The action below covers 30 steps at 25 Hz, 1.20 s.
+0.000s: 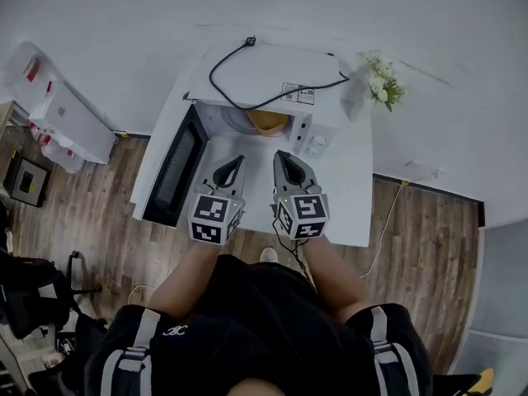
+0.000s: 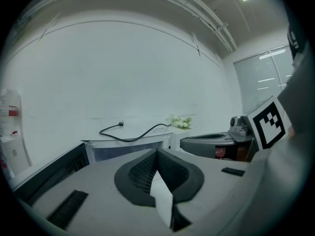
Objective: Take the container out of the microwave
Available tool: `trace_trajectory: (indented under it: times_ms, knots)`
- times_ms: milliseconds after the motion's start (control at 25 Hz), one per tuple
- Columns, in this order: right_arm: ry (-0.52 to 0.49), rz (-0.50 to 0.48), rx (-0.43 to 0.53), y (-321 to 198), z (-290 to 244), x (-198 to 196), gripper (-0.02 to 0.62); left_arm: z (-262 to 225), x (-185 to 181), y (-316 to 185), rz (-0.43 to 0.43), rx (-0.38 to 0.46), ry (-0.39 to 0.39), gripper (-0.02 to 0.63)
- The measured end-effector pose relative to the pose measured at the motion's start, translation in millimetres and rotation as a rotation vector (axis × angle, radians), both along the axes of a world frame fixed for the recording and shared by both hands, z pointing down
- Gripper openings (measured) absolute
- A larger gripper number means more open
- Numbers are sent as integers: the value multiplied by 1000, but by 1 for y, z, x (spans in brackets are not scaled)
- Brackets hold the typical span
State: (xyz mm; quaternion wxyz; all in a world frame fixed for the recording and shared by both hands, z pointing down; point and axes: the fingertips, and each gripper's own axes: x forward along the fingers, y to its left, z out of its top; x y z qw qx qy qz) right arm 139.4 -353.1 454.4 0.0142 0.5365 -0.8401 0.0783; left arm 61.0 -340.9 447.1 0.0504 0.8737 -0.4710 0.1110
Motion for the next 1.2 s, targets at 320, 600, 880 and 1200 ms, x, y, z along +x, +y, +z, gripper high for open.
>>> trace_trajectory:
  times_ms: [320, 600, 880, 1200]
  knots:
    - [209, -19, 7, -42, 26, -8, 3, 18, -7, -35, 9, -38, -14, 10]
    - [730, -3, 34, -77, 61, -14, 3, 26, -19, -58, 30, -52, -10, 11]
    - [1212, -129, -41, -109, 123, -30, 110, 29, -39, -69, 30, -53, -3, 10]
    - [1491, -239, -124, -146, 160, -28, 127, 29, -63, -76, 20, -53, -1, 11]
